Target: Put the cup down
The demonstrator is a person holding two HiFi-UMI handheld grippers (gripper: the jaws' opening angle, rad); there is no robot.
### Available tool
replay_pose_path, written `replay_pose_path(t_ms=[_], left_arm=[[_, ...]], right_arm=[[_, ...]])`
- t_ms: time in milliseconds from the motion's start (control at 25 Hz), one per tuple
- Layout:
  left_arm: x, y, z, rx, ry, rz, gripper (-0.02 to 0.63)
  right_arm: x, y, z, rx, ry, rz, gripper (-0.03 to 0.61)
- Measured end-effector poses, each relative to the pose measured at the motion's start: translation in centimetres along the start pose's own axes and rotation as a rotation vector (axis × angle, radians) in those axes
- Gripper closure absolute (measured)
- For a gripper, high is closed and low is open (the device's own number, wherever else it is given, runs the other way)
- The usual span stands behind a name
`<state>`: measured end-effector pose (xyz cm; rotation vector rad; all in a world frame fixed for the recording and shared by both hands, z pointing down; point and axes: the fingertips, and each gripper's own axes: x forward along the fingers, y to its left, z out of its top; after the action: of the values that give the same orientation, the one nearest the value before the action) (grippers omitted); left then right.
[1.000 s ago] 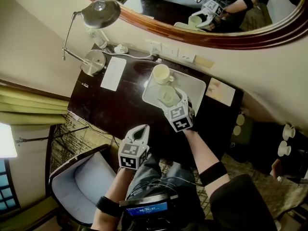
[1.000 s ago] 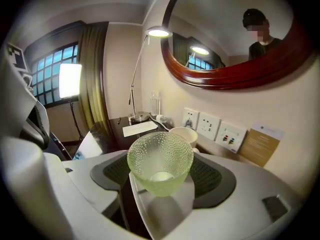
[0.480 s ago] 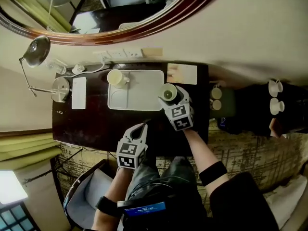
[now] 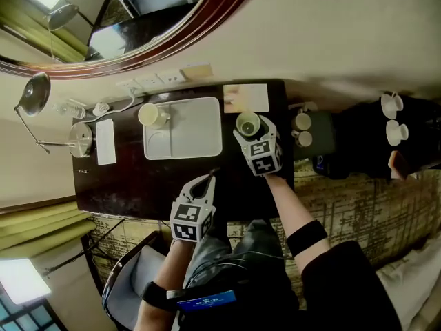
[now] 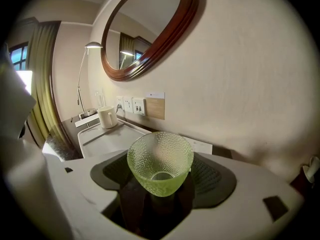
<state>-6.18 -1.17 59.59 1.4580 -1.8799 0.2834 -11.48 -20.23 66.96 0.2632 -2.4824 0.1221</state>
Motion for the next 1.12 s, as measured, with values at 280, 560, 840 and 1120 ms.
replay_pose_path(t_ms=[280, 560, 840, 1120], left_arm=[[0.0, -0.1, -0.6, 0.0, 0.011, 0.008, 0.612], [-0.1, -0.3, -0.7, 0.003, 0.011, 0.008, 0.612], [-0.6, 0.1, -1.0, -0.005, 0.014, 0.024, 0.612], [-0.9, 0.1, -0.2, -0.008, -0.001, 0.035, 0.612]], right_arm=[[0.5, -0.5, -0.9, 0.026, 0.007, 0.004, 0.179], [0.9, -0.2, -2.4, 0.019, 0.031, 0.015, 0.176], [0.8, -0.3, -3.4, 0.024, 0.052, 0.014, 0.164], [0.0, -1.0, -3.6, 0.016, 0.072, -0.019, 0.126]])
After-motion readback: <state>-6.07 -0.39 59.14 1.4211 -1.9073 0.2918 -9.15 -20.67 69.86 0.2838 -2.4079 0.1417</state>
